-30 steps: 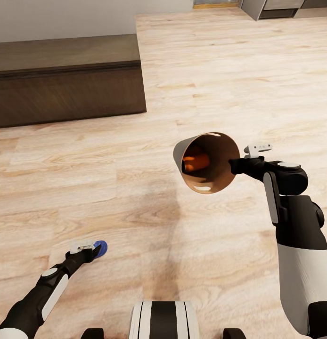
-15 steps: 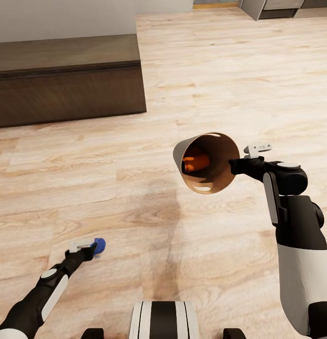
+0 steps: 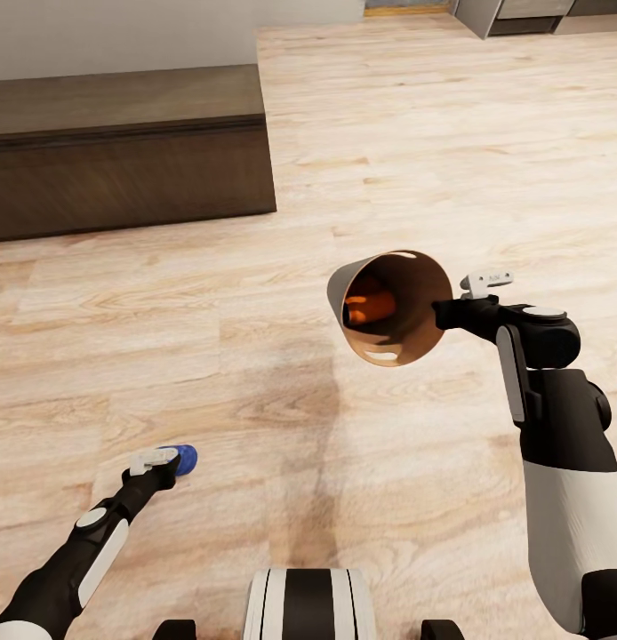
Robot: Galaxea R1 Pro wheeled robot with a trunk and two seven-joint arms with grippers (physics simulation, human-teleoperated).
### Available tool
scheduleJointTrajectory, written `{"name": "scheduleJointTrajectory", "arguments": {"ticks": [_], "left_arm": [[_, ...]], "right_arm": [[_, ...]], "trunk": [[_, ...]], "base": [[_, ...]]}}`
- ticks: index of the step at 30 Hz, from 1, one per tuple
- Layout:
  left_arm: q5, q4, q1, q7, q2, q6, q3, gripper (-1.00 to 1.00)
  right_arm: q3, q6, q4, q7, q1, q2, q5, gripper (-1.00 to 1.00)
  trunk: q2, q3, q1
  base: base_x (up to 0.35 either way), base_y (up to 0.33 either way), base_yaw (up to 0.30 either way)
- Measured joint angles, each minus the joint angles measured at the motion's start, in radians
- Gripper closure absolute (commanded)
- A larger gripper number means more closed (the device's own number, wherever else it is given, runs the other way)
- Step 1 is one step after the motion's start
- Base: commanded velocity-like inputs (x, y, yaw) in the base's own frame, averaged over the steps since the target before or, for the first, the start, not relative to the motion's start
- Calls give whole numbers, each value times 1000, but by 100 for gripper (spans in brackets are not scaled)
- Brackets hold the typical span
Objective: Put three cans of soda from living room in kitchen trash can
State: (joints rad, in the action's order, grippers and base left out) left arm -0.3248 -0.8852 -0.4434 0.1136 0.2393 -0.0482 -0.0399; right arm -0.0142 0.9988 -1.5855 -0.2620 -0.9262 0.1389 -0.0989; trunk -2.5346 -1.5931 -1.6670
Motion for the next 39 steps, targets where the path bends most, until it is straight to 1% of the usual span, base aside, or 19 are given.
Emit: {"name": "scheduleJointTrajectory", "arguments": {"ticks": [4, 7, 12, 16, 20, 21, 23, 24, 27, 28, 31, 32, 37, 38, 39], "left_arm": [[0, 0, 0, 0, 0, 0, 0, 100], [1, -1, -1, -1, 0, -3, 0, 100], [-1, -11, -1, -1, 0, -64, 0, 100], [-3, -51, 0, 0, 1, -90, 1, 100], [-6, -110, 4, 1, 1, -133, 4, 100], [-7, -138, 5, 2, 2, -150, 5, 100], [-7, -170, 6, 2, 3, -164, 5, 100], [-8, -205, 9, 3, 3, -183, 6, 100], [-8, -269, 22, 3, 3, -224, 6, 100], [-9, -318, 35, 3, 3, -252, 7, 100], [-8, -405, 60, 3, 3, -302, 8, 100], [-9, -460, 79, 2, 3, -337, 8, 100], [-8, -582, 116, 3, 4, -419, 10, 100], [-11, -619, 122, 3, 6, -454, 11, 100], [-10, -636, 125, 4, 7, -472, 12, 100]], "right_arm": [[1, 0, 0, 0, 0, 0, 2, 100], [0, 0, 0, 0, 1, 1, -2, 100], [0, 0, 0, -1, 2, -1, 3, 100], [1, 0, 0, -1, 3, -3, 1, 100], [15, 2, 0, -1, 4, -5, 3, 100], [24, 3, 0, 0, 4, -7, 0, 100], [34, 10, 0, -1, 6, -8, 6, 100], [44, 24, 2, 0, 9, -9, 3, 100], [58, 47, 0, 0, 17, -11, 6, 100], [65, 47, 1, 0, 23, -12, 0, 100], [72, 47, 0, 0, 32, -12, 3, 100], [75, 47, 0, 0, 38, -13, 2, 100], [79, 47, 1, 0, 49, -14, 3, 100], [81, 47, 1, 0, 52, -14, 1, 100], [85, 47, 1, 0, 53, -14, 0, 100]], "trunk": [[0, 0, 0], [1, 12, 1], [2, 31, 4], [3, 46, 6], [4, 62, 7], [4, 66, 8], [4, 73, 9], [5, 77, 9], [5, 89, 10], [6, 93, 11], [6, 104, 12], [6, 108, 13], [8, 128, 15], [8, 131, 15], [8, 135, 16]], "base": [[0, 0, 0], [0, 0, 0], [0, 0, 0], [0, 0, 0], [0, 0, 0], [0, 0, 0], [0, 0, 0], [0, 0, 0], [0, 0, 0], [0, 0, 0], [0, 0, 0], [0, 0, 0], [0, 0, 0], [0, 0, 0], [0, 0, 0]]}}
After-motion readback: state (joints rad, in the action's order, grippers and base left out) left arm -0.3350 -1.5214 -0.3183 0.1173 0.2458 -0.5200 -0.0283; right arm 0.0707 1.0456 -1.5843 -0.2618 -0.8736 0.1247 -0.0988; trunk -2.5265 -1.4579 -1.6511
